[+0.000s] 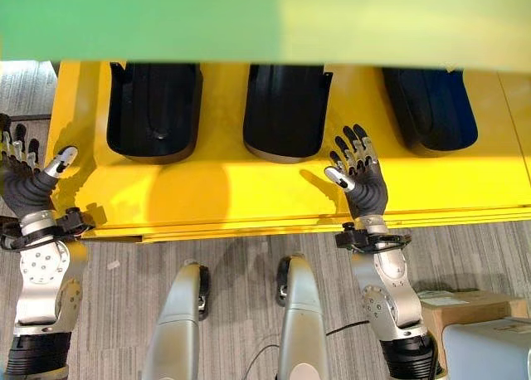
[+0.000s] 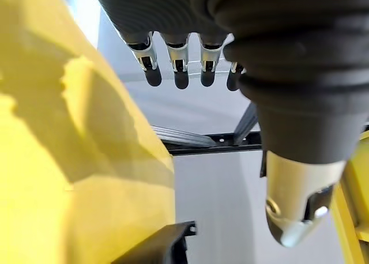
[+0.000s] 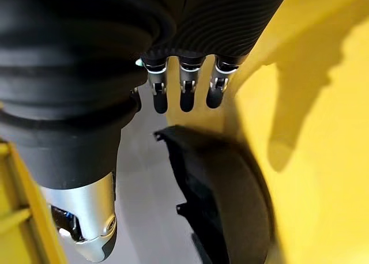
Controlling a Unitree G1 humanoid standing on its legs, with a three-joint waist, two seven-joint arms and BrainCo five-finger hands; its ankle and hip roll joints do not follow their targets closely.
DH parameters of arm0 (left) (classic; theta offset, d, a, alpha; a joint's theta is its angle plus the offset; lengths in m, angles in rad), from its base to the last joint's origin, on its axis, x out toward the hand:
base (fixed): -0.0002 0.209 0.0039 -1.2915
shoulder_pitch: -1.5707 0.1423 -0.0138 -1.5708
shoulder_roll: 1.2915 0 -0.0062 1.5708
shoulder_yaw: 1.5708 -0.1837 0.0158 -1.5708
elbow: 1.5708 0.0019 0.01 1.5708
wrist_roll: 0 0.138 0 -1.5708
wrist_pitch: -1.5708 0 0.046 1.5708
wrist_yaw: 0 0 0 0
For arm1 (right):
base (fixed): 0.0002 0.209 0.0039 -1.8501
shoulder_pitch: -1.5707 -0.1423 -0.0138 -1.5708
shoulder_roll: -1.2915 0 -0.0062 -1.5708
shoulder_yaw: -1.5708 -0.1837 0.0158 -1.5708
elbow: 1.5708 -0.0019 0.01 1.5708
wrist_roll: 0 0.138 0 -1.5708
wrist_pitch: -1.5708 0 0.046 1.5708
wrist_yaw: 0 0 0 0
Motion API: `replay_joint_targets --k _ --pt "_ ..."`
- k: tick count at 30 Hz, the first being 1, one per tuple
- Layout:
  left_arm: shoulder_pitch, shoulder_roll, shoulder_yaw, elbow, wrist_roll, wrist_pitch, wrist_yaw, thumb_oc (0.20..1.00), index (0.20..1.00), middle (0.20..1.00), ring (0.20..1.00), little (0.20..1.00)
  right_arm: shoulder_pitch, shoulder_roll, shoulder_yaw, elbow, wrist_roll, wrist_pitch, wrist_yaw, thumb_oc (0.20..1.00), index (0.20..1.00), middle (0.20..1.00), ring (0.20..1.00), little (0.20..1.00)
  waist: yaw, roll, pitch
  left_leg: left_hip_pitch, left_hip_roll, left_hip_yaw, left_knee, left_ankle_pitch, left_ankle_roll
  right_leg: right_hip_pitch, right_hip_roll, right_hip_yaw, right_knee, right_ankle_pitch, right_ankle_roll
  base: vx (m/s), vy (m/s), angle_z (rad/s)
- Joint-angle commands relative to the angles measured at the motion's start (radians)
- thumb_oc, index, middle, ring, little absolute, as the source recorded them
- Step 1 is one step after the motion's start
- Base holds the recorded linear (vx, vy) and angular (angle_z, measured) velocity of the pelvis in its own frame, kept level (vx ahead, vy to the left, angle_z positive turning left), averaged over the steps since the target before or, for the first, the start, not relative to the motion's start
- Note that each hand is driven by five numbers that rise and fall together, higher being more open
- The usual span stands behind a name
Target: Move parts from the plastic box to the shelf.
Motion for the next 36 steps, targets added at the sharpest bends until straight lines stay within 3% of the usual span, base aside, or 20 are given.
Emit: replay_joint_targets --k 1,20,36 --pt "-0.016 0.015 -0.024 -0.033 0.012 -0.072 -0.011 1.0 1.0 1.0 1.0 1.0 -0.059 -0.016 -0.004 -0.052 -0.066 -0.084 -0.02 1.0 1.0 1.0 1.0 1.0 0.011 0.01 -0.023 -0.014 0.069 -0.02 -0.015 -0.015 0.005 0.06 -0.01 0.027 -0.069 0.011 0.01 0.0 0.0 0.0" --pt "-0.04 0.012 -0.121 0.05 -0.024 -0.035 0.002 1.0 1.0 1.0 1.0 1.0 -0.262 0.008 0.193 0.024 0.048 -0.047 -0.054 1.0 1.0 1.0 1.0 1.0 0.048 0.01 -0.009 -0.021 0.061 -0.022 -0.018 -0.001 0.008 0.065 -0.013 0.019 -0.071 0.023 0.006 0.0 0.0 0.0" --pt "-0.036 0.0 -0.137 0.075 -0.03 -0.021 0.016 1.0 1.0 1.0 1.0 1.0 -0.236 0.023 0.223 0.182 0.01 0.023 -0.106 1.0 1.0 1.0 1.0 1.0 0.056 0.018 -0.002 -0.042 0.053 -0.024 -0.005 0.002 0.012 0.048 -0.019 0.016 -0.054 0.021 0.005 0.0 0.0 0.0"
